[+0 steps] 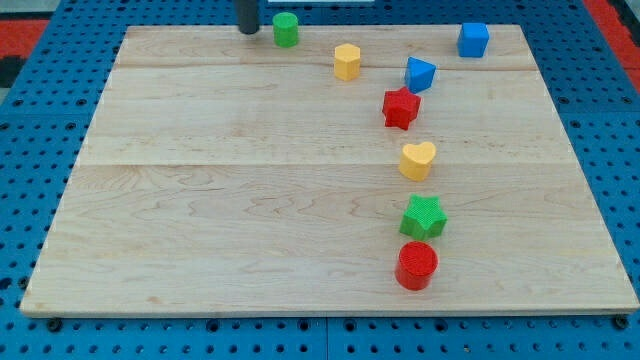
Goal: Nudge the yellow heart up a bit
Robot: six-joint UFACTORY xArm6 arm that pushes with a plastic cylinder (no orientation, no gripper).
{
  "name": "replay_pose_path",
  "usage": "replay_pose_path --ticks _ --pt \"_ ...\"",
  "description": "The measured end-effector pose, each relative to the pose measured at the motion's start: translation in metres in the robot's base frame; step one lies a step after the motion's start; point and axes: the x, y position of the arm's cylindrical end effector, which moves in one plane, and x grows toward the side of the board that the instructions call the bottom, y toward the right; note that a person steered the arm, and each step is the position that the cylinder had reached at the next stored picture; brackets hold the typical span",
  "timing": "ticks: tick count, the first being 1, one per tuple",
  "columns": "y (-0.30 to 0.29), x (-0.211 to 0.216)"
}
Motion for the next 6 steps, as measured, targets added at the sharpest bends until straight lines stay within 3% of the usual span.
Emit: replay_pose_path --ticks 1,2,3,4,6 --pt "0.056 0.043" --pt "0.063 0.093" --pt "0.022 0.121" --pt "0.062 0.189" --pt "0.168 0.282"
